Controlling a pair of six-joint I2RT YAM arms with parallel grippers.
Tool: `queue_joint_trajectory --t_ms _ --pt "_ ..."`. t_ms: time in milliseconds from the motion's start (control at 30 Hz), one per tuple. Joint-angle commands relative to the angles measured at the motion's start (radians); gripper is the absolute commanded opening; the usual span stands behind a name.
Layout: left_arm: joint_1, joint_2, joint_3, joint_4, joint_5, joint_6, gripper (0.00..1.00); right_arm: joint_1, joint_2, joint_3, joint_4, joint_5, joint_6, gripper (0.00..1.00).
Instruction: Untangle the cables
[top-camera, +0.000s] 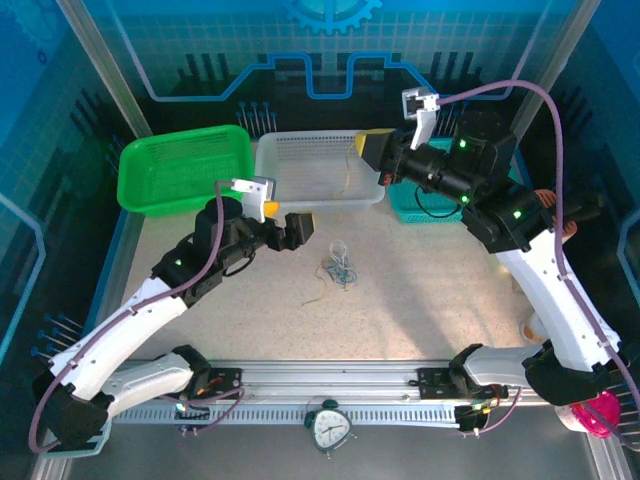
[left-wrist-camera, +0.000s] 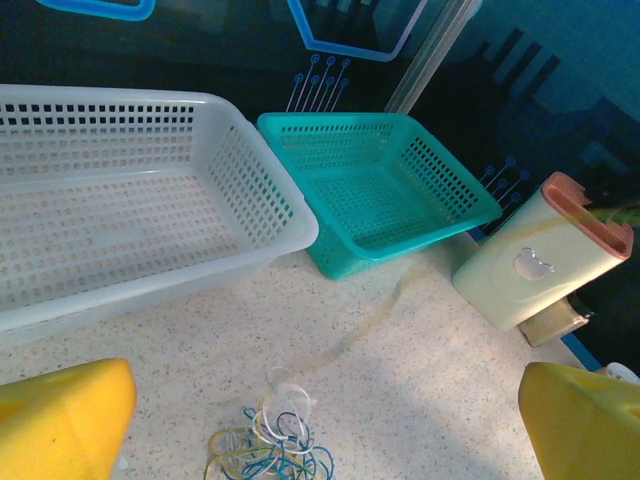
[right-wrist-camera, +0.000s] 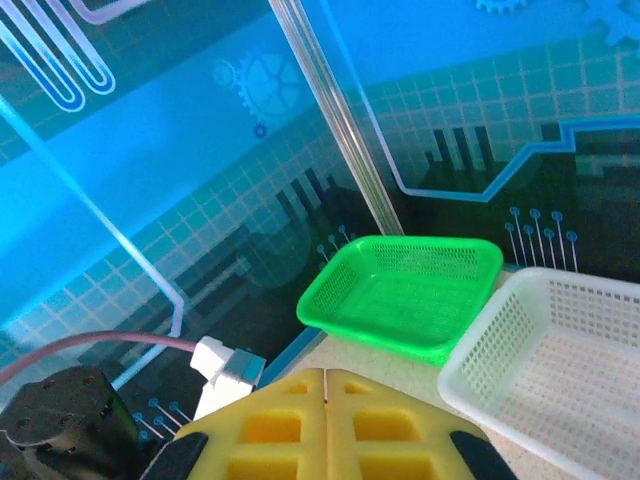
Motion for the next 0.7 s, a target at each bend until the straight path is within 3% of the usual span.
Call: queue_joint_trajectory --t_ms 0,367,667 --pt "0.009 -0.005 0.046 0.035 0.036 0.032 0.99 -0.006 0.015 0.038 -0.014 -0.014 -0.018 0.0" --pt "0.009 -0.006 0.109 0.075 0.083 0.033 0.99 -0.046 0.038 0.13 0.002 -0.074 0.011 0.0" --pt "0.01 0.022 0.226 0.065 0.165 0.127 0.99 -0.071 0.081 0.229 0.006 -0.141 0.043 0.0"
